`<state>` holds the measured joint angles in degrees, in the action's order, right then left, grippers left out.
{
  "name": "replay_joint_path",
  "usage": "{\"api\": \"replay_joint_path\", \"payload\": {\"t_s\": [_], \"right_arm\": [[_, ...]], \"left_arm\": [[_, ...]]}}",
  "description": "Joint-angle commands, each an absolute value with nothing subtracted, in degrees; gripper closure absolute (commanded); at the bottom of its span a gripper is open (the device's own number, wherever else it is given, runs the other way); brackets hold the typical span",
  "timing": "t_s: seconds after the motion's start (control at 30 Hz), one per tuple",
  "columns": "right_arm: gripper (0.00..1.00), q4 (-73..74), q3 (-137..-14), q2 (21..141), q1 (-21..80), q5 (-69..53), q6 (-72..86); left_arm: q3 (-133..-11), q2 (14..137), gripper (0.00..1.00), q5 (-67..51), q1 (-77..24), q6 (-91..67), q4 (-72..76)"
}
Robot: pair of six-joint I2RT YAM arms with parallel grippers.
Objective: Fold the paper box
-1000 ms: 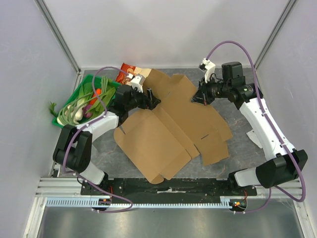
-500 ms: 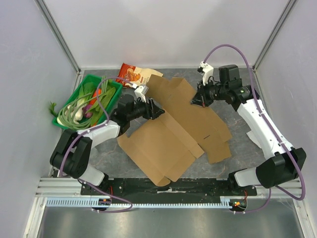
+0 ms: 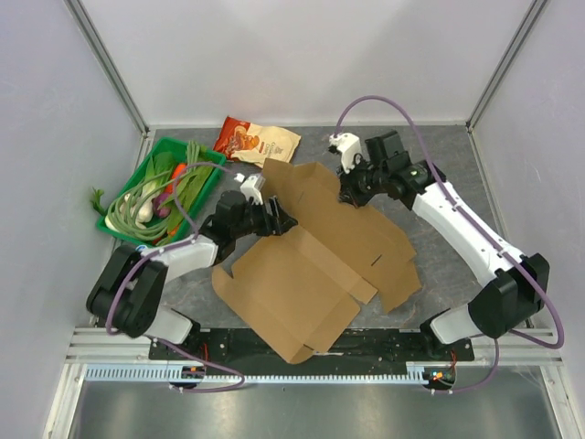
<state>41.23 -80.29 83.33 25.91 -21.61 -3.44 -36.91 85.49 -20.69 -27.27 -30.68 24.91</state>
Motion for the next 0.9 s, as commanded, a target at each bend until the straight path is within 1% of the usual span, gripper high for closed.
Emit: {"api": "replay_joint_path", "payload": {"t_s": [0.0,0.07,0.13,0.17,0.23,0.3,0.33,0.37,0.4,0.5,0.53,0.67,0.77,0.83,0.87], "right_arm": [[1.0,37.5,-80.9,82.6,30.6,-12.0,-7.6],[1.0,36.5,-79.4,81.7,32.2,-9.6,-8.3],[1.0,35.3,-78.6,81.1,32.7,-7.7,-9.7],[1.0,35.2,-78.1,81.0,33.1,-7.2,-10.1],[1.0,35.0,-77.9,80.9,33.6,-6.2,-11.9],[1.0,34.9,-77.4,80.9,34.5,-4.4,-13.0],[1.0,34.7,-77.5,80.9,34.8,-2.9,-14.3],[1.0,34.8,-77.7,81.0,35.2,-2.1,-14.9],[1.0,34.8,-78.0,81.4,35.4,-1.5,-15.4],[1.0,35.4,-79.5,82.7,36.1,1.0,-17.2],[1.0,35.7,-80.2,83.0,36.2,1.1,-17.7],[1.0,35.5,-80.4,83.5,36.5,2.0,-19.5],[1.0,35.5,-81.0,83.7,36.5,1.6,-19.8],[1.0,35.6,-81.4,83.7,36.5,0.9,-20.0],[1.0,35.6,-81.4,83.7,36.6,0.8,-20.2]], "left_arm": [[-34.5,76.7,0.21,-13.0,-27.8,-32.4,20.1],[-34.2,72.3,0.23,-11.5,-27.4,-32.6,18.4],[-34.2,69.4,0.29,-10.5,-27.2,-33.0,16.2],[-34.3,66.3,0.35,-10.0,-27.2,-33.0,15.9],[-35.2,64.0,0.36,-10.1,-27.2,-32.7,14.9],[-38.0,62.3,0.33,-10.1,-27.2,-32.4,13.6],[-39.0,62.2,0.3,-10.1,-27.2,-31.8,12.6],[-40.8,62.1,0.25,-11.1,-27.1,-31.4,12.6],[-41.8,62.6,0.22,-11.8,-27.2,-30.9,12.7],[-45.4,64.6,0.16,-14.8,-27.2,-28.2,13.9],[-46.0,65.4,0.15,-15.3,-27.3,-26.7,15.4],[-51.2,68.4,0.19,-15.6,-27.3,-22.9,14.5],[-52.4,70.0,0.2,-18.2,-27.9,-18.6,15.8],[-53.7,71.5,0.25,-16.9,-29.8,-14.5,14.0],[-54.5,72.1,0.31,-15.0,-30.6,-13.3,13.0]]}}
